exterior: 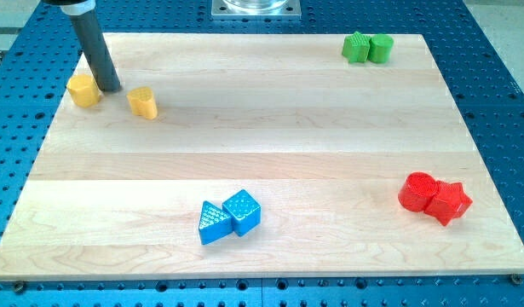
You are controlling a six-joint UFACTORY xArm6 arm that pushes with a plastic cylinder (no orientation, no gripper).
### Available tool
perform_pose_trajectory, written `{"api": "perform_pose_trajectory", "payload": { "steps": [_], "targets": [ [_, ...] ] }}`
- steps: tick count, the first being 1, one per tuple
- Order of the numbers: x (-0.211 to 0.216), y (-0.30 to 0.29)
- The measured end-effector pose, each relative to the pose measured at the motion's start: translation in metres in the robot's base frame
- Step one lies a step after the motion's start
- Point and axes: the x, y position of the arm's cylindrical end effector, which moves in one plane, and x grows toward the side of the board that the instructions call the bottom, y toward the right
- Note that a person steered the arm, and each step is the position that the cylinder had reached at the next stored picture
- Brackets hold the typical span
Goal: Move yellow blocks downwards
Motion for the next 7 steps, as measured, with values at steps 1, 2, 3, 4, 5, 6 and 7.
{"api": "perform_pose_trajectory", "payload": {
  "steps": [1,2,3,4,5,6,7],
  "targets": [
    [-0.018,0.018],
    [-0.034,-0.032],
    [-0.003,-0.075],
    [0.033,-0.046],
    [0.031,-0.02],
    [0.014,-0.031],
    [-0.005,0.013]
  ]
}}
